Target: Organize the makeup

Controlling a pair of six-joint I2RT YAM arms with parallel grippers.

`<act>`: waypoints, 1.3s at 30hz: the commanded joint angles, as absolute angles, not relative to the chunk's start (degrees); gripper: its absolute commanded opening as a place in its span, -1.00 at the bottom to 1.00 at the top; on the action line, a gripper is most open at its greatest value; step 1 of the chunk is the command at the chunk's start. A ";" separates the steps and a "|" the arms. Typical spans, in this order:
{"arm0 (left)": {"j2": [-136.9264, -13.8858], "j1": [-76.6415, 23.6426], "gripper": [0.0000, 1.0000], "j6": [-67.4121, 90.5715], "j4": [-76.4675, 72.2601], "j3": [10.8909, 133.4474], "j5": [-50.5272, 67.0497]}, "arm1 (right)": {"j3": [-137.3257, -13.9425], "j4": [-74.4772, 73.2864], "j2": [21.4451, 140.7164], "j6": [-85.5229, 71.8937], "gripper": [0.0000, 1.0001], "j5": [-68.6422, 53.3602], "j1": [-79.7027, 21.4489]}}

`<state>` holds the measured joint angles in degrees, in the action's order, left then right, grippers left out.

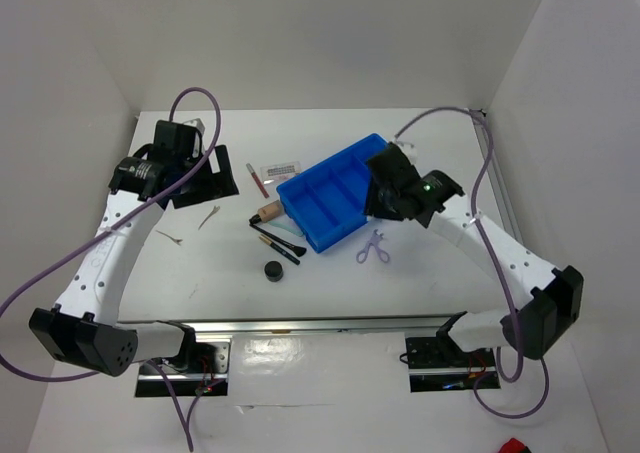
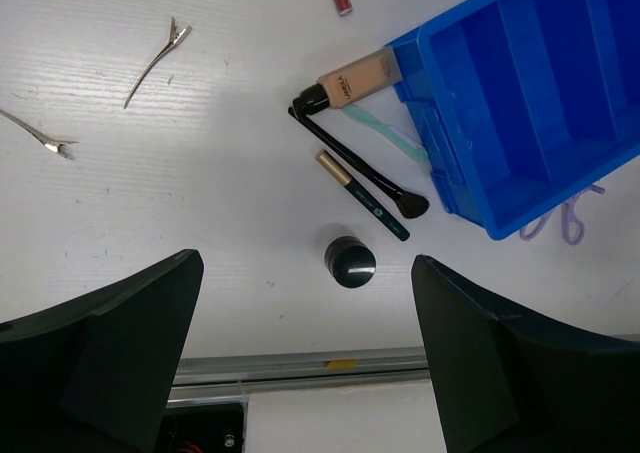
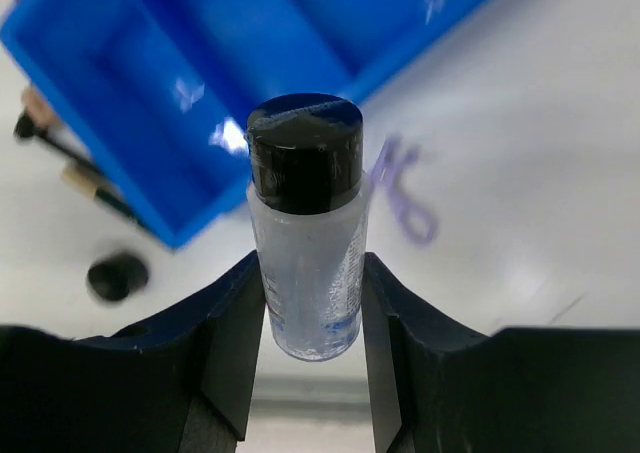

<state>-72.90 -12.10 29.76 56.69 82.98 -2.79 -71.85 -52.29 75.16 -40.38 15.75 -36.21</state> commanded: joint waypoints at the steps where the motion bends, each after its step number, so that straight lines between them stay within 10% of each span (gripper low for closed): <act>1: -73.30 -12.30 1.00 28.74 55.28 84.64 -2.90 | -79.87 -49.50 81.89 -26.32 -0.29 30.29 -35.77; 20: -72.77 -12.30 1.00 28.21 53.27 83.41 0.35 | -90.53 -18.11 112.41 5.98 -0.19 37.97 -23.20; 25: -72.86 -12.30 1.00 28.83 52.73 82.71 1.41 | -94.38 -20.90 114.08 3.70 0.62 35.60 -22.59; 29: -74.44 -12.30 1.00 29.36 54.23 83.23 0.88 | -96.84 -22.76 113.56 3.08 0.80 36.12 -23.11; 39: -73.92 -12.30 1.00 29.36 54.23 83.23 -2.02 | -102.48 -34.62 103.98 -7.37 0.18 26.47 -31.19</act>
<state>-74.61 -12.10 29.95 54.43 82.96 -0.56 -99.13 -29.43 110.48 -2.42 30.92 -26.85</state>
